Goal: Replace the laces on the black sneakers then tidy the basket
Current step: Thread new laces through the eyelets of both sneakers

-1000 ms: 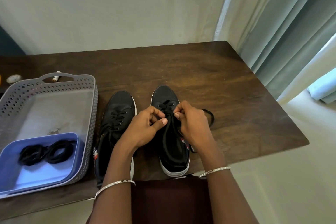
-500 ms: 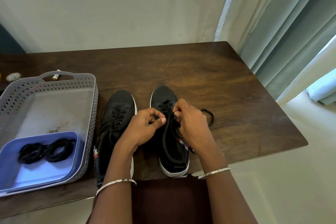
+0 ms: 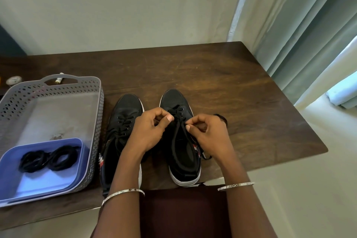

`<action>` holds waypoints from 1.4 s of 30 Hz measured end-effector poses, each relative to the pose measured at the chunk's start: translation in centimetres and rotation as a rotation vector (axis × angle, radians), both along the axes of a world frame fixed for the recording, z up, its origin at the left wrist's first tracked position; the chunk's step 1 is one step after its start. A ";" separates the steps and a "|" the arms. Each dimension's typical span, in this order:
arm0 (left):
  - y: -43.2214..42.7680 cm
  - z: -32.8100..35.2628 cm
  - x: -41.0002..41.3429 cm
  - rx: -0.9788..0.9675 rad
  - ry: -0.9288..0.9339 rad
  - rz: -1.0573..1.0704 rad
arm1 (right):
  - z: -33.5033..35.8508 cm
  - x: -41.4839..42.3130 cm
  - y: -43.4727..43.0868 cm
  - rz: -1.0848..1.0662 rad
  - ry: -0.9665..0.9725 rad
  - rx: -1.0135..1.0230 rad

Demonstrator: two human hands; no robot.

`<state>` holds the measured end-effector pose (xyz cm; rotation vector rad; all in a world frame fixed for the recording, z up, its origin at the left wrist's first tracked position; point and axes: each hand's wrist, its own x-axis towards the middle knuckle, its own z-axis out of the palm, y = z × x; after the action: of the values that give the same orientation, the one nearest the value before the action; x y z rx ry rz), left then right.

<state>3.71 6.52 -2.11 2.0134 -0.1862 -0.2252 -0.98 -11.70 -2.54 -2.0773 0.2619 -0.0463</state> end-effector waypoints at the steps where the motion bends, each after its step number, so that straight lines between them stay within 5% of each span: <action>1: -0.1 0.1 0.0 -0.004 -0.010 0.004 | -0.1 0.1 0.0 -0.015 -0.006 -0.017; 10: 0.3 0.4 -0.4 0.051 0.079 -0.119 | -0.3 0.0 0.3 -0.129 0.074 0.027; 19: 0.8 1.7 -0.6 -0.206 0.328 -0.052 | 0.1 0.0 1.0 -0.166 0.117 -0.052; 24: 0.1 1.1 -0.1 -0.117 0.388 0.075 | 0.2 -0.1 1.0 -0.158 0.112 -0.013; 32: -0.3 1.1 -0.3 -0.066 0.316 0.093 | 0.7 -0.4 0.3 -0.168 0.110 0.081; 35: -0.3 0.9 -0.2 -0.050 0.266 0.083 | 1.3 0.0 0.2 -0.195 -0.049 0.086; 38: 0.0 0.9 -0.4 -0.013 0.255 -0.002 | 2.2 0.6 0.7 -0.106 -0.196 -0.037; 42: 0.5 0.9 -0.5 -0.008 0.248 -0.086 | 2.6 1.2 1.9 0.102 -0.162 -0.384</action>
<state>3.16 6.98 -1.25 1.9514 -0.1166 -0.5241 0.24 -9.80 0.10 -2.4491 0.0480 -0.2166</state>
